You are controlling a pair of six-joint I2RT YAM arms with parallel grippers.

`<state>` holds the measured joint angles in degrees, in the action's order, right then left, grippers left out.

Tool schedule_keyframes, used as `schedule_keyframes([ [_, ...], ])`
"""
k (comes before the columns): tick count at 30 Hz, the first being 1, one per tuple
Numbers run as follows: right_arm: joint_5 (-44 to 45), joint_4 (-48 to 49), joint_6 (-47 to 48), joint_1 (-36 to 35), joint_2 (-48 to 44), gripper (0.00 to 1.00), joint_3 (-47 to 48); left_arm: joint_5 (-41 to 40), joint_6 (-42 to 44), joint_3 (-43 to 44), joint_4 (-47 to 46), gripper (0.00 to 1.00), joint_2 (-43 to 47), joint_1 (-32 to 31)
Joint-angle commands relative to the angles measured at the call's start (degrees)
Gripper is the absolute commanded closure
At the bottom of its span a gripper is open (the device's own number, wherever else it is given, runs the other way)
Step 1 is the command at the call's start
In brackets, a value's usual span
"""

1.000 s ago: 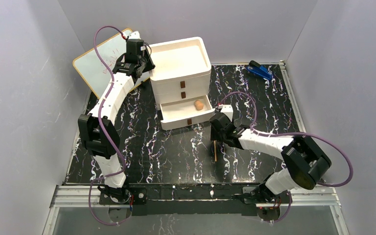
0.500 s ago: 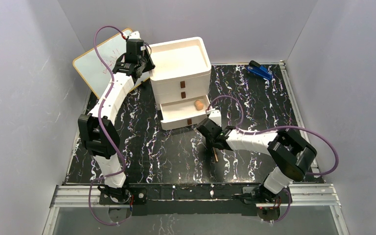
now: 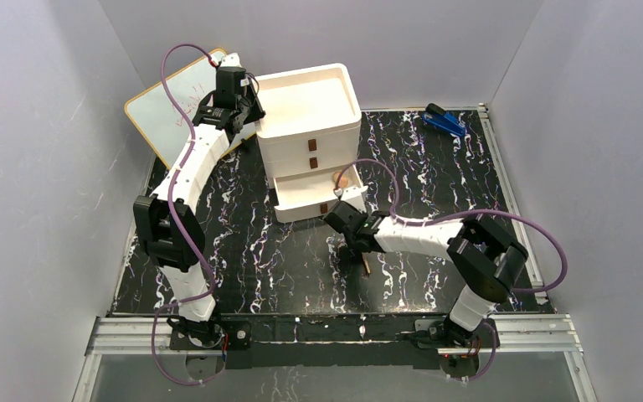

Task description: Organize the makeup

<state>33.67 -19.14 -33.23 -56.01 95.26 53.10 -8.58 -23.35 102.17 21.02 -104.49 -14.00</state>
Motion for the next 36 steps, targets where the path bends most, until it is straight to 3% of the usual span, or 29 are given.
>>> schedule_keyframes([
  [1,-3.3,5.4,21.9,-0.4,-3.1,0.99,7.6,3.8,1.4,-1.2,12.4,1.00,-0.7,-0.2],
  [5,-16.0,11.6,39.2,0.1,-4.9,0.99,12.8,4.3,1.3,-1.1,12.4,1.00,-0.6,0.0],
  [12,-26.0,11.2,54.9,0.7,0.5,0.99,25.0,4.3,2.2,-1.9,12.5,1.00,0.0,0.5],
  [22,-29.6,-4.8,73.5,1.1,14.9,0.99,43.6,5.3,2.1,-1.9,12.5,1.00,0.3,1.1],
  [36,-29.1,5.6,82.7,7.2,18.5,0.99,36.9,6.6,2.4,-2.3,12.3,1.00,0.2,1.9],
])
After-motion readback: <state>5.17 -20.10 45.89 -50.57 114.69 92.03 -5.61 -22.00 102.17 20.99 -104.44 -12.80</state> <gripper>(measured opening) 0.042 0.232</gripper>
